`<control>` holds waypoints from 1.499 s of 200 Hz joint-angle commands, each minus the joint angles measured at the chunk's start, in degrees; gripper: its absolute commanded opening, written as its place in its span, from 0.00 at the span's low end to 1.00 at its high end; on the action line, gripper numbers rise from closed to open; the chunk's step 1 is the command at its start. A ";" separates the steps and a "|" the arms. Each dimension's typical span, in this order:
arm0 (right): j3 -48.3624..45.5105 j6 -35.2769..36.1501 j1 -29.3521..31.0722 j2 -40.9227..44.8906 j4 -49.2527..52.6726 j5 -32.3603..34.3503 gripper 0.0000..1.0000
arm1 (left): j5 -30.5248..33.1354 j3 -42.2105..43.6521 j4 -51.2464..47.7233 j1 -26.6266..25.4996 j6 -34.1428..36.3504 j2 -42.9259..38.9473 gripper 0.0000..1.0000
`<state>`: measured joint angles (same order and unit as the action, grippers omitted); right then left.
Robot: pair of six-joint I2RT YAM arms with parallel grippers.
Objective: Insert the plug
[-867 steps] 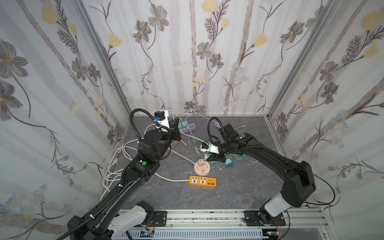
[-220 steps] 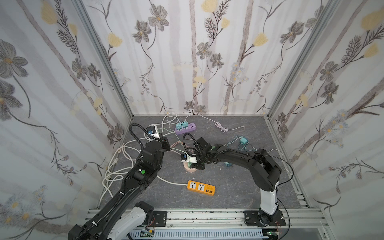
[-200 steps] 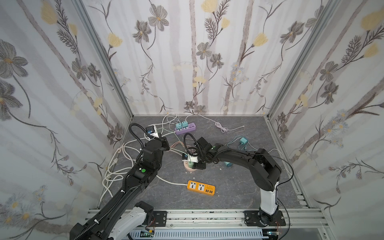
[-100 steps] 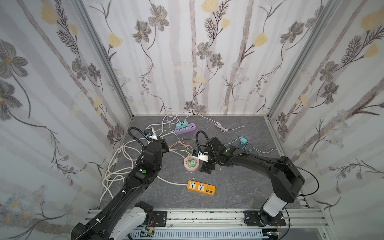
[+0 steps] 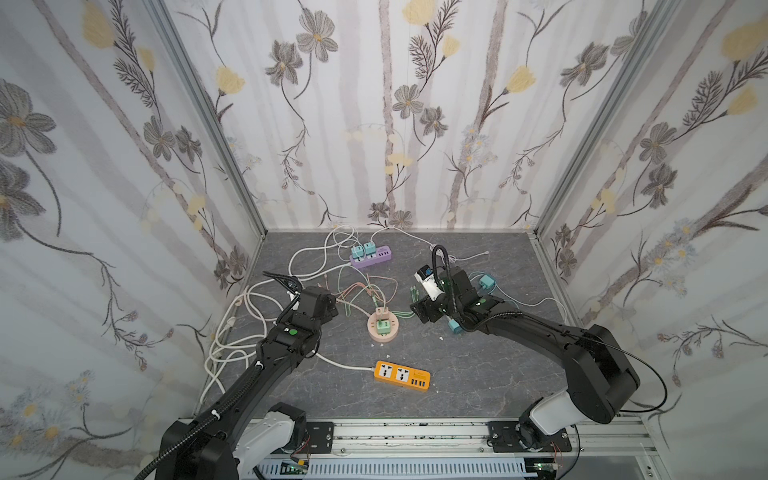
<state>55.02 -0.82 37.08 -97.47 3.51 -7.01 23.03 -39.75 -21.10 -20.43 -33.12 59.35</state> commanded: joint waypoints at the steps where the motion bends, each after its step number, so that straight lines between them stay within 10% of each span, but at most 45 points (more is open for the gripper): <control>1: -1.05 -4.28 0.01 0.52 3.22 -5.30 0.74 | -6.16 -1.21 -10.92 0.03 -2.85 -0.09 1.00; 28: -0.15 -4.26 0.43 -1.76 7.80 -14.53 0.58 | -17.03 0.65 -13.24 -0.52 -8.18 0.40 0.99; 71: 7.61 -3.70 2.36 -10.63 17.32 -19.05 0.28 | -38.96 7.18 2.95 -3.26 -15.08 9.51 0.68; 121: 11.95 -4.89 3.70 -18.74 18.10 -21.23 0.00 | -44.19 4.25 11.55 -6.10 -16.35 23.11 0.36; 300: 24.69 -11.42 1.12 -28.03 16.30 -12.88 0.10 | -41.22 -17.10 10.02 -0.26 -4.41 48.37 0.27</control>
<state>81.60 -10.07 38.63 -127.61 22.20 -22.09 -24.80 -55.92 -3.42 -20.86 -39.70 106.15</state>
